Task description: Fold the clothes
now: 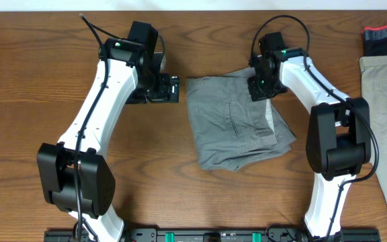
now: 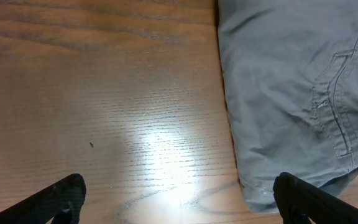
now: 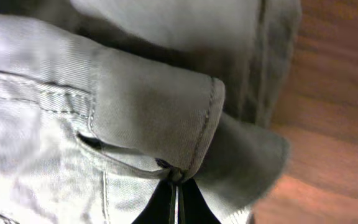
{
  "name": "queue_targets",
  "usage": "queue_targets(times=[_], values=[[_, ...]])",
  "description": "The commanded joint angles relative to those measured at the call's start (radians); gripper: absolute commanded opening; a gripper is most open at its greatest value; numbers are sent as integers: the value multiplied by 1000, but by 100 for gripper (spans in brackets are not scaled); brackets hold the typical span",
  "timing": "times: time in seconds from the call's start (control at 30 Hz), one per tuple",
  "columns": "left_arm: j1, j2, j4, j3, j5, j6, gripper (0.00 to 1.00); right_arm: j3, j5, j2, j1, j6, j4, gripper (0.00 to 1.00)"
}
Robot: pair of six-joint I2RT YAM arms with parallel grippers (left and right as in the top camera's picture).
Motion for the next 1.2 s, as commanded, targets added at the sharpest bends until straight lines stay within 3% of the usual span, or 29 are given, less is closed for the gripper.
queue_targets(times=[0.0, 0.2, 0.57, 0.83, 0.87, 0.9, 0.93, 0.97, 1.03, 1.07, 1.1, 1.13, 1.17], values=[[6, -15, -2, -5, -14, 9, 98, 86, 77, 0, -6, -3, -48, 1], [6, -15, -3, -5, -14, 9, 98, 202, 94, 0, -7, -5, -118, 1], [6, -15, -3, -5, -14, 9, 98, 209, 152, 1, -8, -5, -156, 1], [6, -15, -3, -5, -14, 9, 98, 193, 338, 2, -8, 57, -207, 3], [6, -15, -3, -5, -14, 9, 98, 193, 370, 2, -8, 85, -215, 10], [6, -15, -3, -5, -14, 9, 98, 193, 402, 2, -8, 117, -224, 25], [6, -15, -3, -5, -14, 9, 98, 193, 405, 2, -8, 123, -226, 32], [6, -15, -3, -5, -14, 9, 98, 194, 404, 2, -8, 122, -231, 51], [6, -15, -3, -5, -14, 9, 98, 195, 405, 2, -8, 123, -247, 75], [6, -15, -3, -5, -14, 9, 98, 199, 405, 2, -8, 128, -259, 77], [6, -15, -4, -5, -14, 9, 98, 207, 406, 1, -8, 145, -277, 73], [6, -15, -3, -5, -13, 9, 98, 218, 404, 0, -8, 172, -298, 61], [6, -15, -3, -5, -14, 9, 98, 233, 399, -2, -7, 200, -322, 32]])
